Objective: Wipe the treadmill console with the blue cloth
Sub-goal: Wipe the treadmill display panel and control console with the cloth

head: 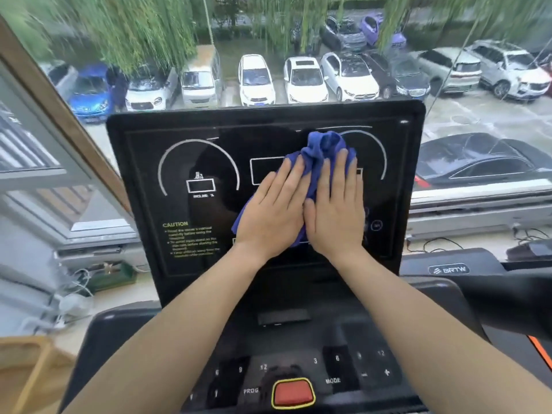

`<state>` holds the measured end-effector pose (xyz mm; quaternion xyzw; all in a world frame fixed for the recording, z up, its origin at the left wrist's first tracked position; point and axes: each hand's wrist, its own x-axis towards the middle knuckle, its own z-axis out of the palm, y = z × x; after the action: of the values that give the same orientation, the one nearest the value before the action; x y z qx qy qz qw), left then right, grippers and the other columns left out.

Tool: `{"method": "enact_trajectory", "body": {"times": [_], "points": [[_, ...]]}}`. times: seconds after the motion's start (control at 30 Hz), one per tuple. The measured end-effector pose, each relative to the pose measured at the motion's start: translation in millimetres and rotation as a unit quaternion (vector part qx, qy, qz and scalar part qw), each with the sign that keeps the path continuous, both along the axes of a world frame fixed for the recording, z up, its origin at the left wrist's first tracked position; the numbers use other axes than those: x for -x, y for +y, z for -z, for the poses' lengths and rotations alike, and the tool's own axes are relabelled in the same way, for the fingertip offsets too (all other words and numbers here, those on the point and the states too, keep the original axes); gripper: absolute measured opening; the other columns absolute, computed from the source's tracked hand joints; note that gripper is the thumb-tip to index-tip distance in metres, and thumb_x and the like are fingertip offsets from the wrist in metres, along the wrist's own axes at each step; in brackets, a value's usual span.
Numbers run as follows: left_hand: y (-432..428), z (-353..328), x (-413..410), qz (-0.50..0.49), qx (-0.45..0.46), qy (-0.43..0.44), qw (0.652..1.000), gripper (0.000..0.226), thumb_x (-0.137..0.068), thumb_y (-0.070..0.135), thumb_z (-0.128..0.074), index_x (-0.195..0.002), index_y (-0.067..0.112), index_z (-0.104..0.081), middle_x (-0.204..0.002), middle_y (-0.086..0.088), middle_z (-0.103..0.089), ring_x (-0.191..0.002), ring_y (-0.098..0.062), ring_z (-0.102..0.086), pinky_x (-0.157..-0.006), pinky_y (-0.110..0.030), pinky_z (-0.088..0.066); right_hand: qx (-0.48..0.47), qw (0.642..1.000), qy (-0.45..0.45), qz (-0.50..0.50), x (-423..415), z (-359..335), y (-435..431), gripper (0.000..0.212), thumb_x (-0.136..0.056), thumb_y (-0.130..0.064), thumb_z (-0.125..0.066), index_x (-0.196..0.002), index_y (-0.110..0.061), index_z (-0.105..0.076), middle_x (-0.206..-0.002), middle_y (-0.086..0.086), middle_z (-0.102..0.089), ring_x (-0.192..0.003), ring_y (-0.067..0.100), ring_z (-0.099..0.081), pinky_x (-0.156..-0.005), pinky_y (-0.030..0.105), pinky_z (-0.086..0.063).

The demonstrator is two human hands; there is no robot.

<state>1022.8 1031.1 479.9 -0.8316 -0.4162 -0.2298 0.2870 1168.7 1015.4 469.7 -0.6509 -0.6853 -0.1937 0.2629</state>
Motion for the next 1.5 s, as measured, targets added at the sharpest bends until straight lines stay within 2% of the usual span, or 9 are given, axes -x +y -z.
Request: {"method": "enact_trajectory", "body": {"times": [0.23, 0.37, 0.5, 0.57, 0.7, 0.87, 1.07, 1.2, 1.5], "points": [[-3, 14, 155, -0.074, 0.000, -0.106, 0.992, 0.054, -0.101, 0.023, -0.041, -0.148, -0.003, -0.031, -0.151, -0.029, -0.039, -0.143, -0.041, -0.026, -0.120, -0.046, -0.014, -0.004, 0.989, -0.054, -0.136, 153, -15, 9, 0.067, -0.105, -0.039, -0.029, -0.158, -0.008, -0.003, -0.162, 0.016, 0.008, -0.153, 0.033, 0.004, -0.124, 0.044, -0.002], [-16, 33, 202, -0.123, 0.032, -0.147, 0.981, 0.056, -0.103, 0.022, -0.038, -0.151, -0.005, -0.025, -0.153, -0.032, -0.031, -0.145, -0.044, -0.022, -0.119, -0.056, -0.023, 0.008, 0.981, -0.077, -0.178, 204, -9, 4, 0.065, -0.104, -0.038, -0.028, -0.159, -0.009, -0.007, -0.162, 0.014, 0.009, -0.153, 0.031, 0.003, -0.123, 0.042, 0.004], [-42, 55, 201, -0.175, 0.070, -0.177, 0.966, 0.065, -0.101, 0.018, -0.044, -0.153, -0.006, -0.015, -0.159, -0.030, -0.019, -0.150, -0.040, -0.011, -0.124, -0.047, -0.010, 0.019, 0.974, -0.095, -0.207, 212, 11, -8, 0.067, -0.104, -0.037, -0.029, -0.158, -0.009, 0.000, -0.161, 0.013, 0.019, -0.153, 0.029, 0.008, -0.124, 0.041, 0.005], [-56, 68, 192, -0.183, 0.089, -0.171, 0.964, 0.066, -0.099, 0.014, -0.047, -0.153, -0.007, -0.016, -0.158, -0.031, -0.020, -0.149, -0.040, -0.011, -0.124, -0.045, -0.006, 0.031, 0.968, -0.120, -0.216, 203, 26, -17, 0.071, -0.103, -0.038, -0.031, -0.157, -0.009, 0.004, -0.160, 0.012, 0.024, -0.152, 0.028, 0.011, -0.123, 0.041, 0.006], [-68, 85, 161, -0.168, 0.109, -0.129, 0.971, 0.062, -0.097, 0.021, -0.040, -0.148, -0.010, -0.025, -0.152, -0.036, -0.029, -0.145, -0.047, -0.020, -0.119, -0.057, -0.023, 0.036, 0.963, -0.147, -0.225, 156, 44, -28, 0.073, -0.102, -0.045, -0.034, -0.158, -0.010, -0.003, -0.164, 0.011, 0.012, -0.154, 0.028, 0.000, -0.124, 0.041, 0.000], [-54, 72, 87, -0.105, 0.081, -0.081, 0.988, 0.063, -0.097, 0.026, -0.051, -0.144, -0.009, -0.031, -0.152, -0.032, -0.033, -0.145, -0.043, -0.020, -0.123, -0.045, -0.003, 0.009, 0.973, -0.148, -0.179, 69, 42, -24, 0.075, -0.100, -0.049, -0.039, -0.157, -0.009, -0.009, -0.163, 0.012, -0.001, -0.153, 0.029, -0.007, -0.123, 0.043, -0.004], [-36, 57, -29, -0.019, 0.088, -0.017, 0.996, 0.067, -0.103, 0.039, -0.034, -0.152, -0.001, -0.013, -0.160, -0.018, -0.027, -0.149, -0.034, -0.013, -0.123, -0.042, 0.004, -0.020, 0.987, -0.123, -0.098, -63, 48, -22, 0.077, -0.098, -0.046, -0.042, -0.157, -0.008, -0.010, -0.163, 0.015, -0.006, -0.153, 0.032, -0.006, -0.123, 0.044, -0.003], [-34, 52, -95, 0.020, 0.074, 0.035, 0.996, 0.063, -0.104, 0.036, -0.034, -0.153, 0.000, -0.019, -0.161, -0.017, -0.026, -0.150, -0.033, -0.019, -0.123, -0.044, -0.001, -0.021, 0.996, -0.076, -0.051, -123, 63, -28, 0.078, -0.099, -0.042, -0.033, -0.157, -0.011, 0.009, -0.164, 0.008, 0.015, -0.153, 0.027, 0.011, -0.124, 0.042, 0.005], [-55, 81, -67, 0.039, 0.078, 0.120, 0.989, 0.060, -0.105, 0.030, -0.026, -0.151, 0.000, -0.003, -0.160, -0.015, 0.003, -0.152, -0.034, -0.010, -0.122, -0.044, 0.009, 0.043, 0.999, -0.020, -0.023, -91, 101, -62, 0.082, -0.099, -0.044, -0.036, -0.155, -0.002, 0.009, -0.162, 0.015, 0.014, -0.151, 0.032, 0.018, -0.124, 0.043, 0.006]]}}
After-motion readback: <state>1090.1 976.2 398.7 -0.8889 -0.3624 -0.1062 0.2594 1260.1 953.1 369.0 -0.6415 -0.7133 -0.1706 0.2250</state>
